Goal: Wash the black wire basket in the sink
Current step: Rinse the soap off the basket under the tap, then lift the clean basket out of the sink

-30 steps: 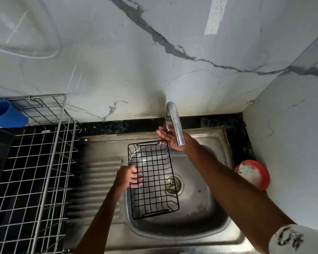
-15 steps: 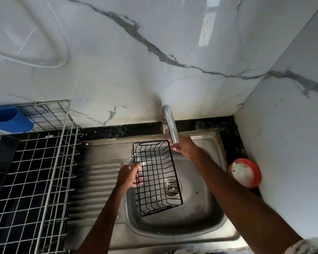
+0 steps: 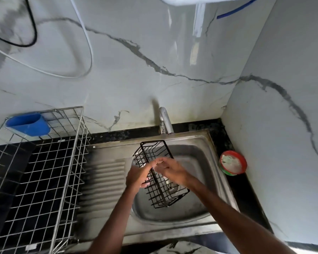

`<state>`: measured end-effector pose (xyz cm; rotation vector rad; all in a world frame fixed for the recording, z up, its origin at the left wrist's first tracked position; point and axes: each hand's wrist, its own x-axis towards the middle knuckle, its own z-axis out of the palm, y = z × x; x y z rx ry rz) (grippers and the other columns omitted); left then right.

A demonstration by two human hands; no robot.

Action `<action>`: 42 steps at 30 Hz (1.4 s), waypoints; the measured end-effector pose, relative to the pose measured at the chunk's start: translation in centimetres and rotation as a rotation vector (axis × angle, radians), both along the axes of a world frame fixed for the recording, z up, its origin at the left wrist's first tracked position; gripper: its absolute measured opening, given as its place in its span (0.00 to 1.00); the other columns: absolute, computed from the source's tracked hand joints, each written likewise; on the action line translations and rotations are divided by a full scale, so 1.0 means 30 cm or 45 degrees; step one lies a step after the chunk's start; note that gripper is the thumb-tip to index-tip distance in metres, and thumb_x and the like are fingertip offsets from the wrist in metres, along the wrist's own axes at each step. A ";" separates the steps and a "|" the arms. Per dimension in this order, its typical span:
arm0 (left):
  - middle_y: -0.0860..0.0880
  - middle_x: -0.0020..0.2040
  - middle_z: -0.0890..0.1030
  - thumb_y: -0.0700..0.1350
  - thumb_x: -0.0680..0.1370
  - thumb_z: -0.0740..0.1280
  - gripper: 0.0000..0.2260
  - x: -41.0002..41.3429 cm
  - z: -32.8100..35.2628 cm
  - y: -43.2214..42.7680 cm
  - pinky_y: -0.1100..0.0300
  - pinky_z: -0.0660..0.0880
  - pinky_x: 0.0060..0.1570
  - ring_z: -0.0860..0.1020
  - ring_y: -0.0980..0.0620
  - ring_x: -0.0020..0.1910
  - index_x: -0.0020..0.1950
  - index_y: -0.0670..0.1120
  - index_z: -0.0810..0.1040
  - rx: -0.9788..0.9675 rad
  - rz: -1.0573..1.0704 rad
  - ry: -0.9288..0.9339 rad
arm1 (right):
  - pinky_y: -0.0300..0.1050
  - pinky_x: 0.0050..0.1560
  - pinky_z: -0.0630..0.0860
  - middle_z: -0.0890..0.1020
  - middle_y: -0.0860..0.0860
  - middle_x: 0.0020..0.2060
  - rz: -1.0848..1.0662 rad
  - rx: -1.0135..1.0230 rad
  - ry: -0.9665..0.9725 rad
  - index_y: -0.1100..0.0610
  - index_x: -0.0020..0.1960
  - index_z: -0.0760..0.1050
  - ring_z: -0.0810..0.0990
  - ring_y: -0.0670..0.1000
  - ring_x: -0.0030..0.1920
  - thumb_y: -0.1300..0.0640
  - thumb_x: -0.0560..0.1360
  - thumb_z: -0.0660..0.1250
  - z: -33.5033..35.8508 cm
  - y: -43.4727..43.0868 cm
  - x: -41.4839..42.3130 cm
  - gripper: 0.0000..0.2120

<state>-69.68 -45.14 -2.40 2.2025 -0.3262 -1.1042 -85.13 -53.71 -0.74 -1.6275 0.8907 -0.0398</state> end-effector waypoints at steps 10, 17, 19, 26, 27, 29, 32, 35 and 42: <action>0.38 0.52 0.85 0.72 0.70 0.72 0.44 -0.052 0.093 0.044 0.57 0.82 0.32 0.88 0.41 0.38 0.77 0.47 0.66 -0.189 0.044 0.319 | 0.30 0.41 0.64 0.72 0.48 0.68 -0.046 -0.297 0.221 0.49 0.79 0.55 0.72 0.47 0.59 0.52 0.74 0.75 0.088 0.047 -0.037 0.41; 0.42 0.57 0.82 0.66 0.81 0.62 0.24 -0.087 0.199 0.074 0.59 0.79 0.43 0.83 0.46 0.53 0.61 0.49 0.83 -0.251 -0.186 0.368 | 0.61 0.75 0.65 0.60 0.62 0.78 -0.134 -0.602 0.516 0.54 0.81 0.41 0.59 0.63 0.78 0.37 0.58 0.82 0.072 0.081 0.004 0.69; 0.44 0.52 0.83 0.66 0.81 0.63 0.21 -0.099 0.224 0.078 0.59 0.70 0.40 0.82 0.48 0.50 0.58 0.52 0.84 -0.291 -0.203 0.362 | 0.62 0.75 0.65 0.58 0.62 0.78 -0.176 -0.655 0.504 0.55 0.81 0.42 0.58 0.64 0.78 0.36 0.57 0.82 0.090 0.081 0.004 0.69; 0.49 0.55 0.88 0.65 0.83 0.59 0.22 -0.074 0.263 0.124 0.43 0.71 0.70 0.79 0.42 0.67 0.69 0.56 0.81 -0.358 -0.392 0.125 | 0.53 0.66 0.75 0.72 0.54 0.68 -0.230 -0.728 0.231 0.52 0.78 0.51 0.73 0.55 0.67 0.35 0.58 0.81 0.133 0.072 -0.015 0.60; 0.50 0.53 0.88 0.64 0.84 0.59 0.21 -0.064 0.262 0.131 0.43 0.69 0.73 0.79 0.45 0.68 0.69 0.56 0.81 -0.396 -0.429 0.108 | 0.52 0.66 0.76 0.72 0.53 0.69 -0.249 -0.733 0.176 0.52 0.78 0.52 0.74 0.53 0.67 0.34 0.58 0.80 0.149 0.074 -0.019 0.60; 0.51 0.52 0.88 0.60 0.85 0.59 0.18 -0.042 0.283 0.155 0.49 0.70 0.72 0.82 0.56 0.64 0.69 0.57 0.81 -0.498 -0.497 0.120 | 0.52 0.65 0.76 0.73 0.53 0.69 -0.274 -0.752 0.072 0.52 0.78 0.56 0.75 0.53 0.67 0.29 0.55 0.77 0.183 0.076 -0.019 0.60; 0.48 0.52 0.88 0.53 0.85 0.64 0.14 -0.027 0.313 0.188 0.62 0.77 0.55 0.85 0.61 0.48 0.66 0.51 0.83 -0.677 -0.405 0.114 | 0.45 0.56 0.79 0.76 0.51 0.59 -0.317 -0.791 0.021 0.56 0.77 0.59 0.77 0.51 0.58 0.35 0.57 0.79 0.222 0.078 -0.015 0.57; 0.49 0.45 0.89 0.50 0.79 0.74 0.08 0.017 0.291 0.243 0.67 0.77 0.42 0.85 0.60 0.42 0.54 0.49 0.85 -0.730 -0.096 -0.186 | 0.27 0.41 0.72 0.75 0.47 0.55 -0.415 -0.757 0.034 0.56 0.78 0.59 0.77 0.49 0.54 0.47 0.61 0.82 0.254 0.070 -0.005 0.52; 0.48 0.73 0.76 0.65 0.66 0.79 0.42 0.182 0.400 0.216 0.44 0.75 0.68 0.78 0.48 0.69 0.75 0.51 0.69 -0.651 -0.483 0.230 | 0.34 0.45 0.78 0.82 0.51 0.50 -0.655 -0.390 -0.372 0.56 0.67 0.73 0.83 0.52 0.52 0.50 0.61 0.82 0.439 0.082 0.028 0.38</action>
